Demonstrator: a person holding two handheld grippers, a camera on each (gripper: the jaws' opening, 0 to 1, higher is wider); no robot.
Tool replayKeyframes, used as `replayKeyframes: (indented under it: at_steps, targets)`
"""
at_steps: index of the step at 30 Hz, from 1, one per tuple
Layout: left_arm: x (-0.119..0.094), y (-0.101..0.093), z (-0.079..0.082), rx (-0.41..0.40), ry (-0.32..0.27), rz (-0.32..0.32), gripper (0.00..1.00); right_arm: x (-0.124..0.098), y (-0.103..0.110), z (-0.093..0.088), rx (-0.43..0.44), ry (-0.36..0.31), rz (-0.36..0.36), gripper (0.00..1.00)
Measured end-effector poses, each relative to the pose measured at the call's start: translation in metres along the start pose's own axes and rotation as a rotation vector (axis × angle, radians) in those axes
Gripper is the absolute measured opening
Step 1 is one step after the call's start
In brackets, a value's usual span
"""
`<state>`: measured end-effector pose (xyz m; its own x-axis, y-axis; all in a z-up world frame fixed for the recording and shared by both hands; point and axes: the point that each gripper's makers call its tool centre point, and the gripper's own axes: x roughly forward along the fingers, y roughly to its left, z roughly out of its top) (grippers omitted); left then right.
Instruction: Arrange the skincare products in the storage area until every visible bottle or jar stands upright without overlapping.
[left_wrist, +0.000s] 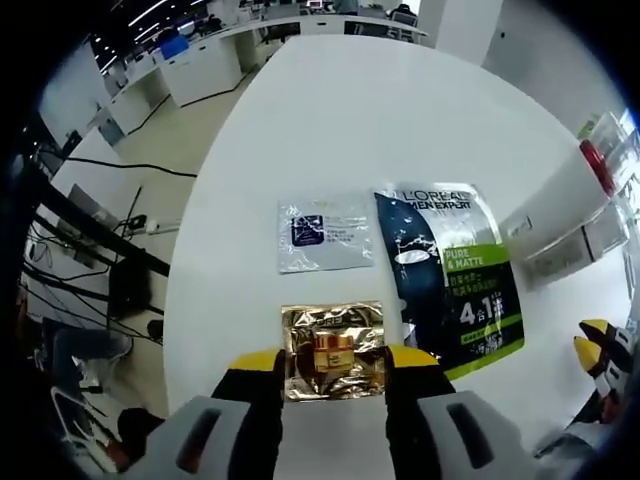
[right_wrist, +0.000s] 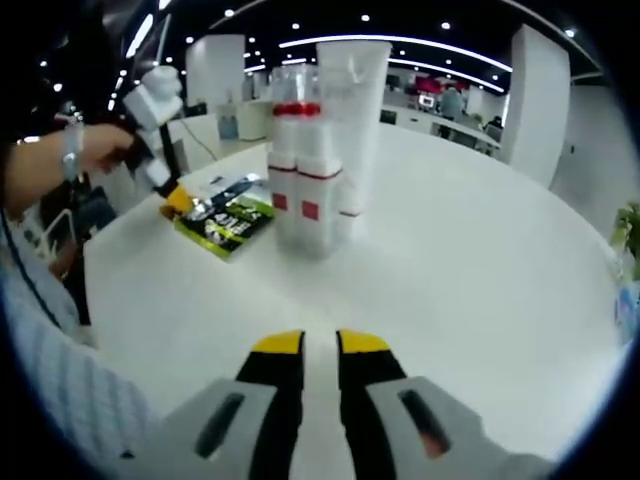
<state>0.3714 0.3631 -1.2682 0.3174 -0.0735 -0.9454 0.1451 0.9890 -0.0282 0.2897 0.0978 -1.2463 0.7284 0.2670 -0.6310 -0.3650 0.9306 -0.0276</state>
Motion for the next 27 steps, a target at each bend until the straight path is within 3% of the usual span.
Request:
replayKeyframes:
  at_steps: [10,27]
  targets:
    - [-0.0005,0.0007,-0.0011,0.022,0.007,-0.007,0.4,0.0008,0.0013,-0.0001,-0.003,0.003,0.006,0.11]
    - [-0.0052,0.002,0.0014,0.072,-0.031,-0.014,0.46,-0.0006,0.0029,0.0022,-0.021,0.0,0.007,0.11]
